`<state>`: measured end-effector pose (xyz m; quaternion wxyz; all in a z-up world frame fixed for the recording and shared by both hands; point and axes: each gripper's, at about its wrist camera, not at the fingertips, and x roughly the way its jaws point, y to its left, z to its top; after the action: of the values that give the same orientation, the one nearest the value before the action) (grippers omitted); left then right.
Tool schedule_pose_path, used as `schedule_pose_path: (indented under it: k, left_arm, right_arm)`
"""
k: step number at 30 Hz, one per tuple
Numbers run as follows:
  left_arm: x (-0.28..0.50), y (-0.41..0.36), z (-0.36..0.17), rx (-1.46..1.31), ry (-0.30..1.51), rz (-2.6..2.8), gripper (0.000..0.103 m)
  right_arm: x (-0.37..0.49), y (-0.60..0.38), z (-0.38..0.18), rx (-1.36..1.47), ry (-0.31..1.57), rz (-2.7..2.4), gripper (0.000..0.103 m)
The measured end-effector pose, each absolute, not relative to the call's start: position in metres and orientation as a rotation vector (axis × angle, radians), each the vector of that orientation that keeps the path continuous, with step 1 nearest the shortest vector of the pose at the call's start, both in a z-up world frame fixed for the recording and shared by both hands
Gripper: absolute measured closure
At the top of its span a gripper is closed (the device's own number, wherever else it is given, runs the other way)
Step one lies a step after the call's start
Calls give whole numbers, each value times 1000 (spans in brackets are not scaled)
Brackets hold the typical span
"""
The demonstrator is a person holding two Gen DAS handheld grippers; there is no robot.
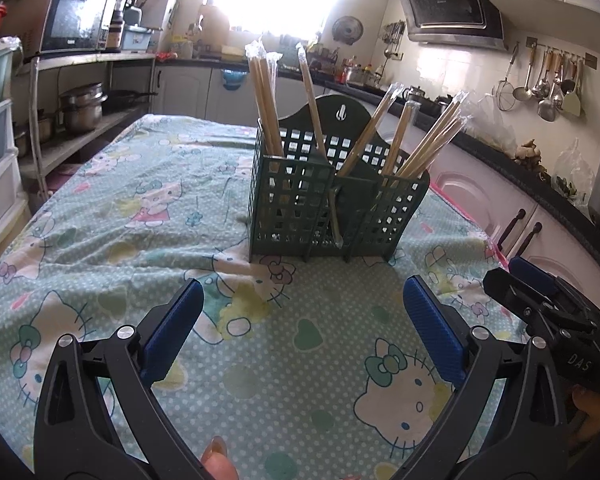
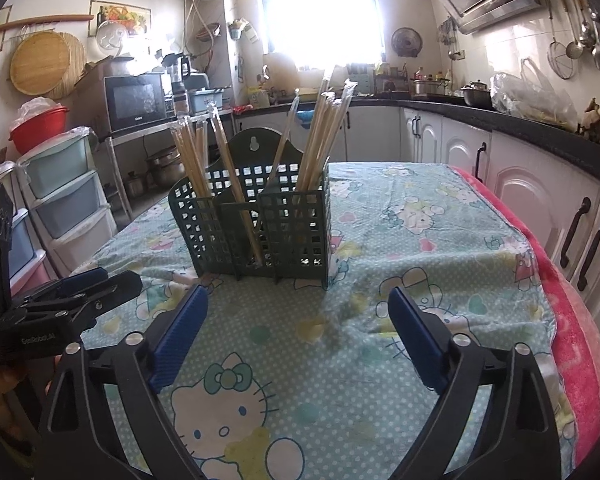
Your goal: Organize utensils
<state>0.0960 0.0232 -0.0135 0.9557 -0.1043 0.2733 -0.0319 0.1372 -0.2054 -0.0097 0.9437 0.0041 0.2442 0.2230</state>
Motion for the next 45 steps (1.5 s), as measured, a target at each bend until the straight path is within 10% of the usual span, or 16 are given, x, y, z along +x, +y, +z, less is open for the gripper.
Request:
schedule_pose_path:
  k: [45]
  left_arm:
    - [77,15,-16,-164,402,-78,11]
  right_arm:
    - [108,-218,-18,51,324,402,7]
